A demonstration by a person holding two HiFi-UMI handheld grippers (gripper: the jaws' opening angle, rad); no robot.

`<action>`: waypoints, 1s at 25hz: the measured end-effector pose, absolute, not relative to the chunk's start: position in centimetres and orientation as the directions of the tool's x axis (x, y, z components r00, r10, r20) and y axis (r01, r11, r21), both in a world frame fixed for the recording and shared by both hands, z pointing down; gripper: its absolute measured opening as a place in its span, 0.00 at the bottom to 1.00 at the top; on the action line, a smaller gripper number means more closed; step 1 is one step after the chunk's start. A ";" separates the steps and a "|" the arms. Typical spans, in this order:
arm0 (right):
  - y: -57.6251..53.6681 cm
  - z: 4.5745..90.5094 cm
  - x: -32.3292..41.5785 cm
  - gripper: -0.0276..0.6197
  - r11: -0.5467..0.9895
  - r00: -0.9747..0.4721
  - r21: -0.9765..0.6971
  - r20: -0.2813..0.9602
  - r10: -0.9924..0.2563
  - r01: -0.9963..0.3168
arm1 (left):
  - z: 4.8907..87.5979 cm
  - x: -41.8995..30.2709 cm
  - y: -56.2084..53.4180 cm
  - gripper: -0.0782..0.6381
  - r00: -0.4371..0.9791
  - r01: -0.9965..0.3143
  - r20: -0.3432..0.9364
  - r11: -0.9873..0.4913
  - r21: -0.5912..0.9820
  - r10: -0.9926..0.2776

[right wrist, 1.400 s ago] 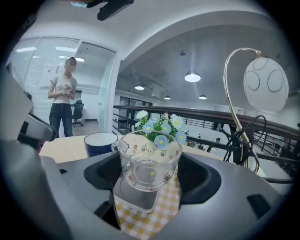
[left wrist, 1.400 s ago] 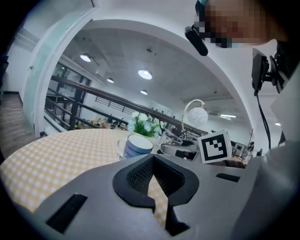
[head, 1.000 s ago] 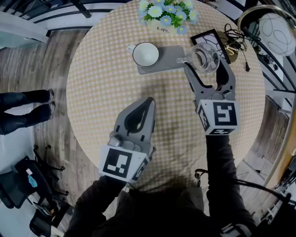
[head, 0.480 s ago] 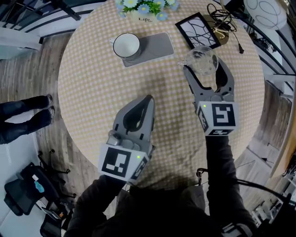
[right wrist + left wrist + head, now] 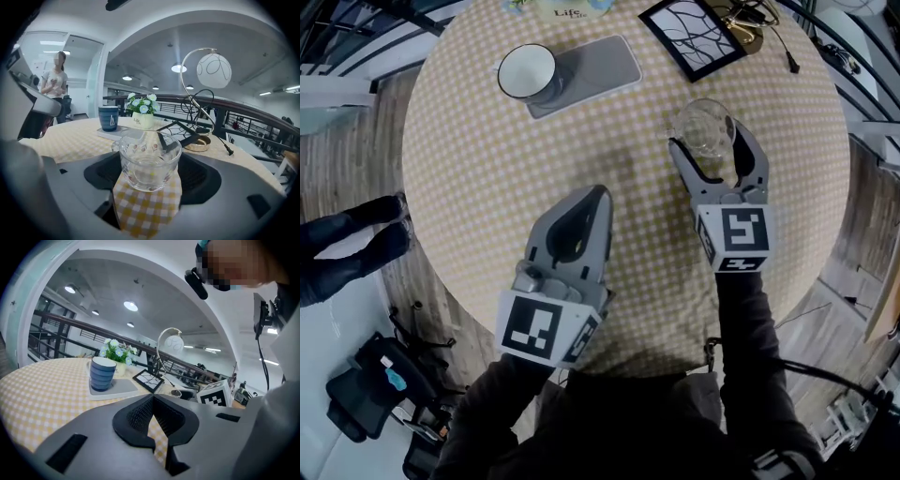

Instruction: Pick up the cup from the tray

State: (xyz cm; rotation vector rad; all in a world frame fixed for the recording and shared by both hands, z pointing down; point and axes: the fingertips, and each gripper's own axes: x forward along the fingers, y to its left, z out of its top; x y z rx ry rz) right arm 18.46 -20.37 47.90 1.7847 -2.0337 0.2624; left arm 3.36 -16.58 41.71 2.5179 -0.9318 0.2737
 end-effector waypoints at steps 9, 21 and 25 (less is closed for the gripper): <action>-19.2 50.6 18.6 0.59 0.174 -0.099 0.114 0.482 -0.871 -0.978 | 42.5 3.4 -15.9 0.12 0.751 -0.659 0.338 -0.676 0.329 -0.567; -18.5 51.8 18.6 0.59 0.192 -0.101 0.112 0.544 -0.833 -0.975 | 40.7 2.8 -14.6 0.12 0.733 -0.680 0.322 -0.662 0.316 -0.599; -17.2 52.1 18.5 0.59 0.203 -0.100 0.124 0.558 -0.824 -0.971 | 39.5 1.6 -14.0 0.12 0.706 -0.708 0.311 -0.643 0.293 -0.636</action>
